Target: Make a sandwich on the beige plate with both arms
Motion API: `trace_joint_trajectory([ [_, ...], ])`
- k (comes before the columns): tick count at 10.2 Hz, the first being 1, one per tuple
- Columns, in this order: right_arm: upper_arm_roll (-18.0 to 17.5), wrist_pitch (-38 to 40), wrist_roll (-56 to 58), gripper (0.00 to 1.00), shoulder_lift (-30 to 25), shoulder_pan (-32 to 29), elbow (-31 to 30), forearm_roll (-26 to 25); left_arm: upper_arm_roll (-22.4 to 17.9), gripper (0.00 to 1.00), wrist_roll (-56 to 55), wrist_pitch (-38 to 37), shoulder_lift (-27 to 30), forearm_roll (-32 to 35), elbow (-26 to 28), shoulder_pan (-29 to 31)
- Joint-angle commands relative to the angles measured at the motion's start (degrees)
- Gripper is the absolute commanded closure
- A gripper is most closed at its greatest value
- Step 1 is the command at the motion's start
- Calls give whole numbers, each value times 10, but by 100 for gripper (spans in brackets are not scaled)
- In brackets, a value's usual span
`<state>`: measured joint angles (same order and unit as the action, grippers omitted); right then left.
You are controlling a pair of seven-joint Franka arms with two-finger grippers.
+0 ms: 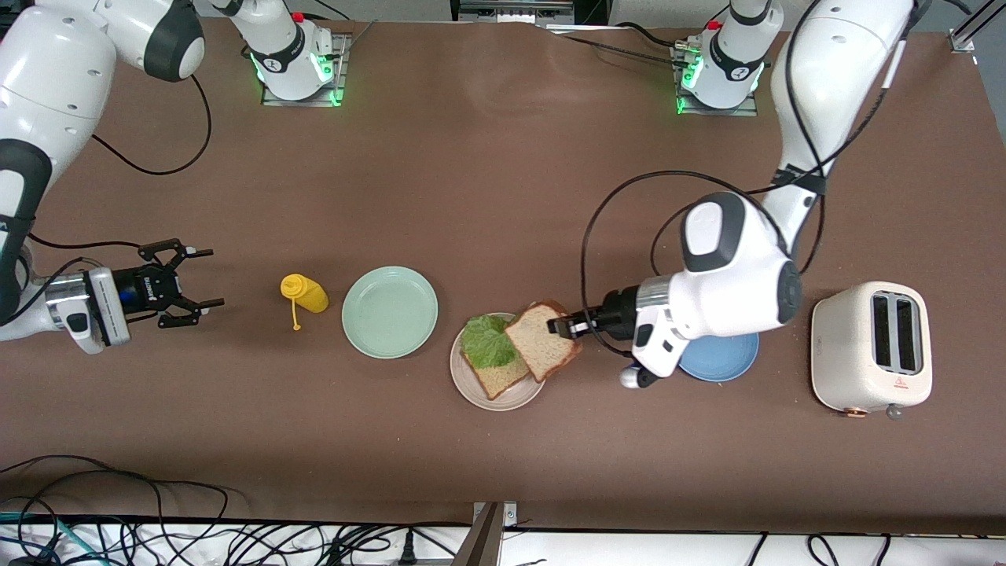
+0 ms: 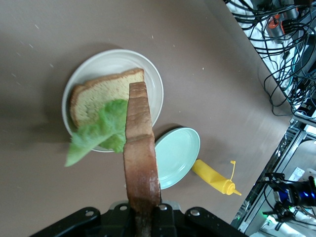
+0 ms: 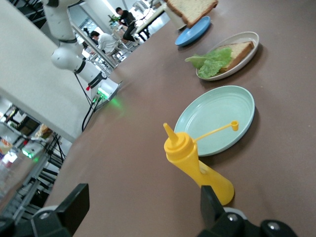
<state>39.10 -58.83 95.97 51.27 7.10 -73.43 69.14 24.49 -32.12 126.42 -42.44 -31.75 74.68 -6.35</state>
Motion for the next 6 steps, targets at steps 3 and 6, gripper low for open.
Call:
trace_joint_trajectory([
  [3, -2, -68, -258, 0, -93, 38, 13, -90, -7, 100, -14, 139, -62, -23, -13, -62],
  [6, -113, -213, -379, 0, -240, 33, -82, -289, -8, 100, -14, 201, -94, -20, -30, -90],
])
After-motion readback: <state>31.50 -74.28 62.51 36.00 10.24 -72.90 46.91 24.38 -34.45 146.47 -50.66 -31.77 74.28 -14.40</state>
